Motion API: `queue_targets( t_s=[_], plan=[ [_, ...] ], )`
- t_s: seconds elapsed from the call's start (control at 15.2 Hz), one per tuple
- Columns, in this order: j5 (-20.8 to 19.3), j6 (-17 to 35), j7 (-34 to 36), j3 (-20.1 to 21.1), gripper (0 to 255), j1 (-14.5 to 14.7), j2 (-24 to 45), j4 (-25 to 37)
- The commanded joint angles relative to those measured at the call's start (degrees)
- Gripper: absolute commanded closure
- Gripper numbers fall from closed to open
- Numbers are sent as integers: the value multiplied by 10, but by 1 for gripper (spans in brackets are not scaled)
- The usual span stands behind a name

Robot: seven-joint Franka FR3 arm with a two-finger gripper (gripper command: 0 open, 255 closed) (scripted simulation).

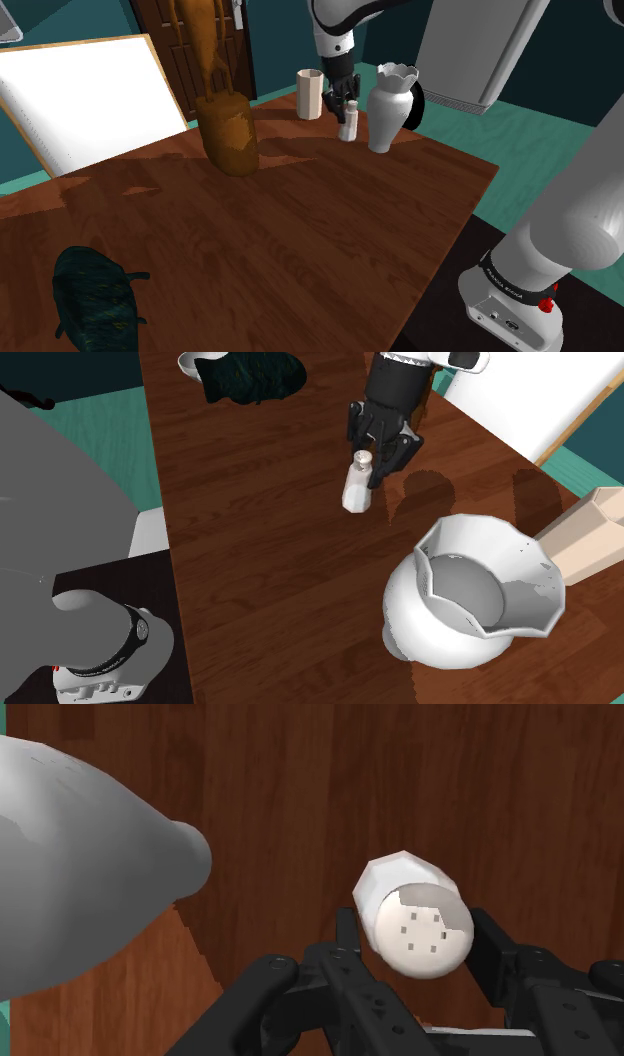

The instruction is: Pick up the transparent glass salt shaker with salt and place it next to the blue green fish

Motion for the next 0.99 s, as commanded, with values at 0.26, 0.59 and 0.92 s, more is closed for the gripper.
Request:
queue_targets(
  t_s=[0.26, 0.59, 0.92],
  plan=[
    [1, -47, -6, 0, 255, 0, -6, 41],
    [1, -85, -9, 1, 255, 1, -6, 80],
    [0, -124, -13, 1, 255, 1, -2, 122]
  ],
)
